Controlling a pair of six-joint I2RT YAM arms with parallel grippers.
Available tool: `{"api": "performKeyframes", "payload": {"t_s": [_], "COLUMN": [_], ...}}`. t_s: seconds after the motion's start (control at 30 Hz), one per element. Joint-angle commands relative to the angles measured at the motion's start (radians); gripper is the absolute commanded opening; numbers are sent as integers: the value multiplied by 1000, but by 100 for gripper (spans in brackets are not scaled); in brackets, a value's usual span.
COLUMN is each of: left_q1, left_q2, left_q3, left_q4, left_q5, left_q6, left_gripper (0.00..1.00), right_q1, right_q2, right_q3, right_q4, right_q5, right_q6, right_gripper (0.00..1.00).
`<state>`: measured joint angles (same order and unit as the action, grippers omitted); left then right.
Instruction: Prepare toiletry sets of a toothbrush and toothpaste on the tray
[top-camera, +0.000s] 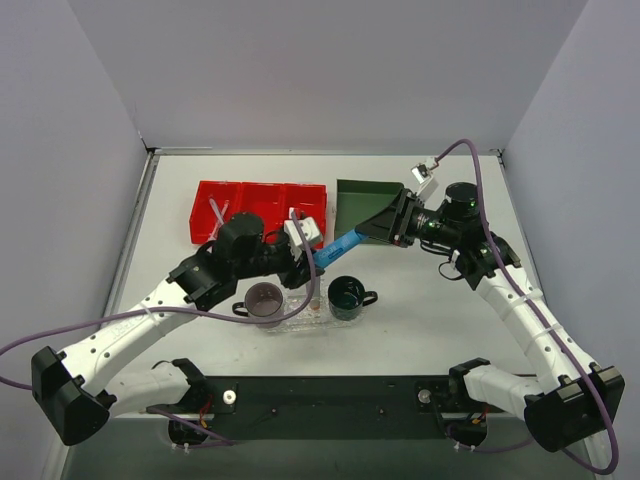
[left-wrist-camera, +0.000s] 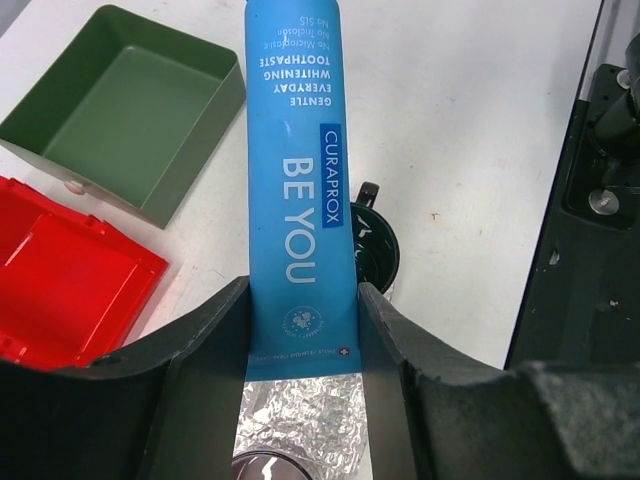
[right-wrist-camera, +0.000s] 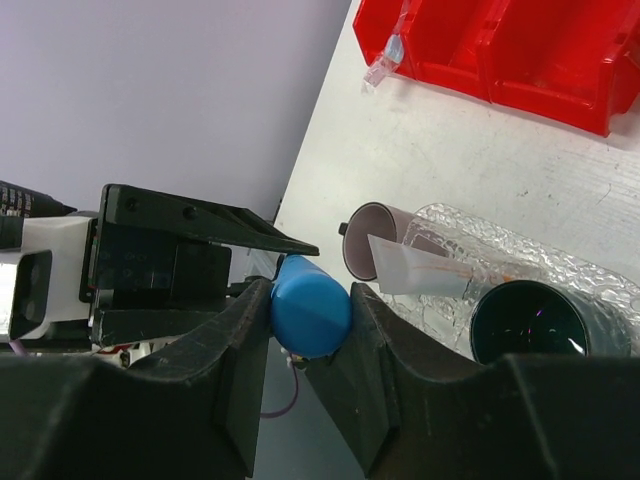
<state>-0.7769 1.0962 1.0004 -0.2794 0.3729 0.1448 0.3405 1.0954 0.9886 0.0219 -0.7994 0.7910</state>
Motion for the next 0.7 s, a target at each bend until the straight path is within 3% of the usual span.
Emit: {"api": "performKeyframes", "payload": {"t_s": [0.0, 0.1, 0.67], "left_q1": [-31, -61, -257], "left_q2": [-9, -12, -18], "left_q3": [-3, -11, -66], "left_q4": [60, 63, 77], "left_q5": [-61, -133, -476], "left_q6": [42, 64, 206], "left_gripper": [19, 17, 16], "right_q1": [-5, -5, 5], "right_q2": [-16, -6, 31], "right_q3": [-13, -16, -25], "right_q4": [56, 30, -94], "right_q5": [8, 52, 221], "right_q6": [39, 60, 102], "right_gripper": [6, 0, 0]}}
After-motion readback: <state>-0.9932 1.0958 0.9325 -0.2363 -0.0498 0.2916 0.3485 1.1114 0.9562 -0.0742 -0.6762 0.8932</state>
